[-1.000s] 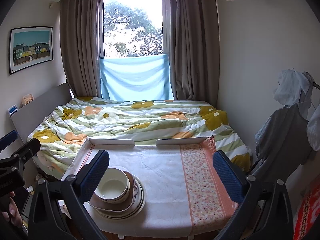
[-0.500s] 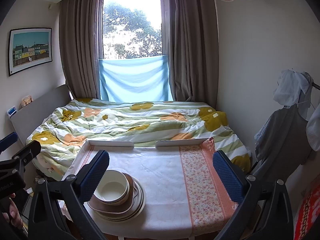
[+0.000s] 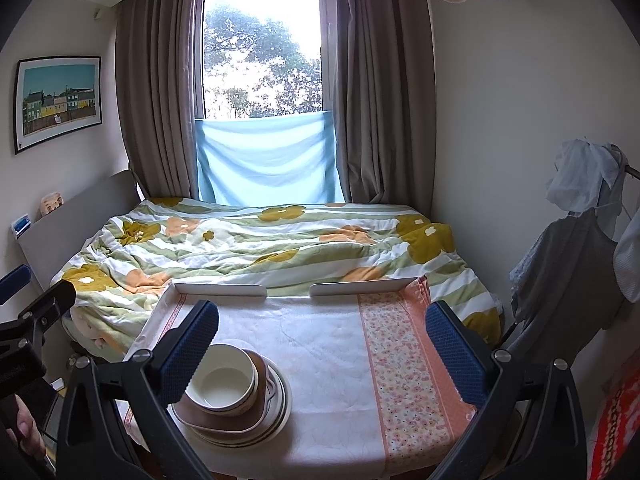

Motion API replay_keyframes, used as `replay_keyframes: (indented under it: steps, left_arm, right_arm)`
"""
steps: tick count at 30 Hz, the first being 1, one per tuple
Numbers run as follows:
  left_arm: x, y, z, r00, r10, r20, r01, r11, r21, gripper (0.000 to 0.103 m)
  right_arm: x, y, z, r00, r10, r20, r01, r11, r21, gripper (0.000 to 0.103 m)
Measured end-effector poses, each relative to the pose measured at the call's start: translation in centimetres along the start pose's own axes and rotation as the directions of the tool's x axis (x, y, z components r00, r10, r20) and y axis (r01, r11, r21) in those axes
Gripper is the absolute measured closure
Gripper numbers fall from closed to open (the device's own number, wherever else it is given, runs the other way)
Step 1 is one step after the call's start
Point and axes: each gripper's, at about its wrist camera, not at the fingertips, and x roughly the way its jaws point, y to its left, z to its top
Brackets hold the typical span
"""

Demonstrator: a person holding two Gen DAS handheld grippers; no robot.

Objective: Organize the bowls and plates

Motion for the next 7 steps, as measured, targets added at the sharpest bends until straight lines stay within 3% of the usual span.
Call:
replay_keyframes:
  steps: [7]
  left_arm:
    - [1.0,0.6,0.0,1.000,-0.001,-0.002,0.001,1.000,-0.001,0.000]
  right_arm:
    - [1.2,0.6,0.0,1.000,0.002,-0.019,-0.002,1.000,0.007,0.000]
